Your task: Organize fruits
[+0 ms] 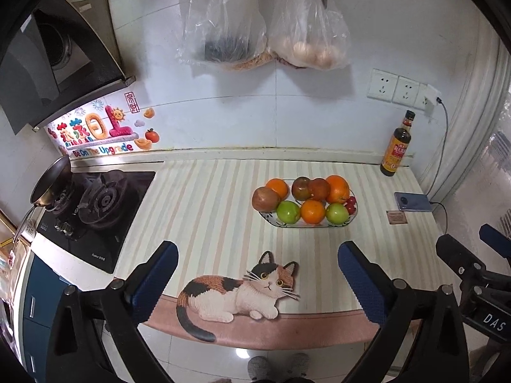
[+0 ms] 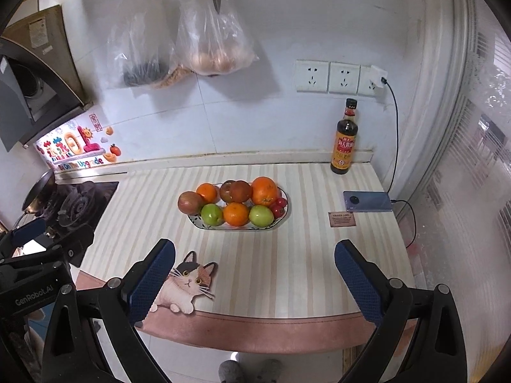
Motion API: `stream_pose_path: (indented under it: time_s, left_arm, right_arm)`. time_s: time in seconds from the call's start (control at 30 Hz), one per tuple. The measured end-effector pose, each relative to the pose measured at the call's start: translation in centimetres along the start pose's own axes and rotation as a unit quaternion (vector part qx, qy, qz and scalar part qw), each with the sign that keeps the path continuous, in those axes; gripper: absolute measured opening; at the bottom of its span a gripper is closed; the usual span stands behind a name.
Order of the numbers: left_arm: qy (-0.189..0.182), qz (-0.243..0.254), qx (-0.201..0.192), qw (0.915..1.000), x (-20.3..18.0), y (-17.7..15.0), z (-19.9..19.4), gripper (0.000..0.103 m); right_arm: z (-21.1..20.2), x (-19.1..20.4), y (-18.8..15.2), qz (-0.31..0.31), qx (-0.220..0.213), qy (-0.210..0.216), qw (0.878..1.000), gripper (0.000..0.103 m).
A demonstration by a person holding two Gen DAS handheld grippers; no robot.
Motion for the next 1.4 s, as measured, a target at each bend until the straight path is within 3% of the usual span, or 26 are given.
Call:
stream_pose_path:
  time_s: [0.4, 1.4]
  left_arm:
    - [0.005, -0.008, 0.027, 0.9996, 0.0, 0.5, 3.0, 0.103]
    - [0.001, -0.019, 0.04, 0.999, 0.1, -0.2, 3.5, 0.103]
  right_arm:
    - [4.0, -0.2, 1.2, -0.003, 0.021, -0.005, 1.0, 0.102]
    - [4.8, -0.1, 0.8, -0.013, 0.034, -0.005, 0.999, 0.102]
Point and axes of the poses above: each gripper's, at about its wrist camera, not at the fingertips, and z roughly the way its jaws point, x to its left, y to its top, the point moved 9 cm from there along z, roughly the way its jaws point, and after that the axes turned 14 degrees about -z, right-handed, at the moved point
